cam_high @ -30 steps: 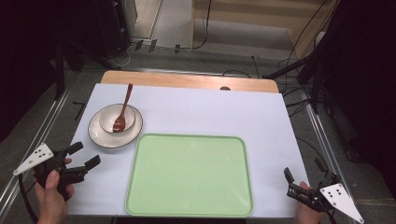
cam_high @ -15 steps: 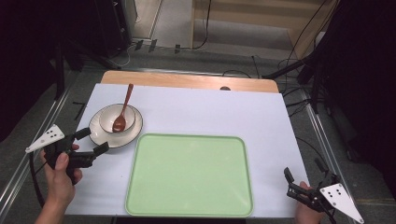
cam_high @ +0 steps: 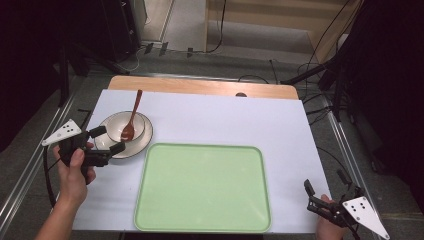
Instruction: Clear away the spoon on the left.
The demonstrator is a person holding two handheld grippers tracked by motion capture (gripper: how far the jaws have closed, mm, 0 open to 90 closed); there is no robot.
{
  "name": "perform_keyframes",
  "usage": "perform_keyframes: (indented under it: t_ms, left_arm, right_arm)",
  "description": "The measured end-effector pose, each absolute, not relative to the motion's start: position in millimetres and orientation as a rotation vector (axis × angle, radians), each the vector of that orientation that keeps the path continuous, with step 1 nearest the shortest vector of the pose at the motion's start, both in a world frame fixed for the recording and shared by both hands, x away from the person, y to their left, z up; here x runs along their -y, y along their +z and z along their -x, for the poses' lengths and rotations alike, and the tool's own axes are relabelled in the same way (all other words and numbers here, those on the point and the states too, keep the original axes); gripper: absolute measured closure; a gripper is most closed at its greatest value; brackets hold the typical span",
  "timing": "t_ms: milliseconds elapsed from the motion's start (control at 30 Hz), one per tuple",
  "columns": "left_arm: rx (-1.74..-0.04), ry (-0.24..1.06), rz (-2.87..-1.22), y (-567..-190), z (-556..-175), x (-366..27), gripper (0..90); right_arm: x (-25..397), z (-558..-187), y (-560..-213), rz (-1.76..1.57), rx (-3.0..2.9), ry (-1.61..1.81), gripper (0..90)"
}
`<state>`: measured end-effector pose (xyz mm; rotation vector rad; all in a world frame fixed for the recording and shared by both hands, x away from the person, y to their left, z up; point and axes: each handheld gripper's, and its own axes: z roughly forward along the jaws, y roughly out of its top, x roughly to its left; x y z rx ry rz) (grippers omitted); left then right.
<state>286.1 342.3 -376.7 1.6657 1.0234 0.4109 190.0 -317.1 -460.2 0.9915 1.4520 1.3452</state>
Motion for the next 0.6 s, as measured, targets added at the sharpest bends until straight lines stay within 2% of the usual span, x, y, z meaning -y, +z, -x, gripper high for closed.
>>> perform_keyframes:
  t_ms: [600]
  left_arm:
    - [-1.036, 0.386, -1.666, -367, -321, -336, 0.0]
  right_arm:
    - [317, -190, -460, -0.990, -1.454, 1.345, 0.0]
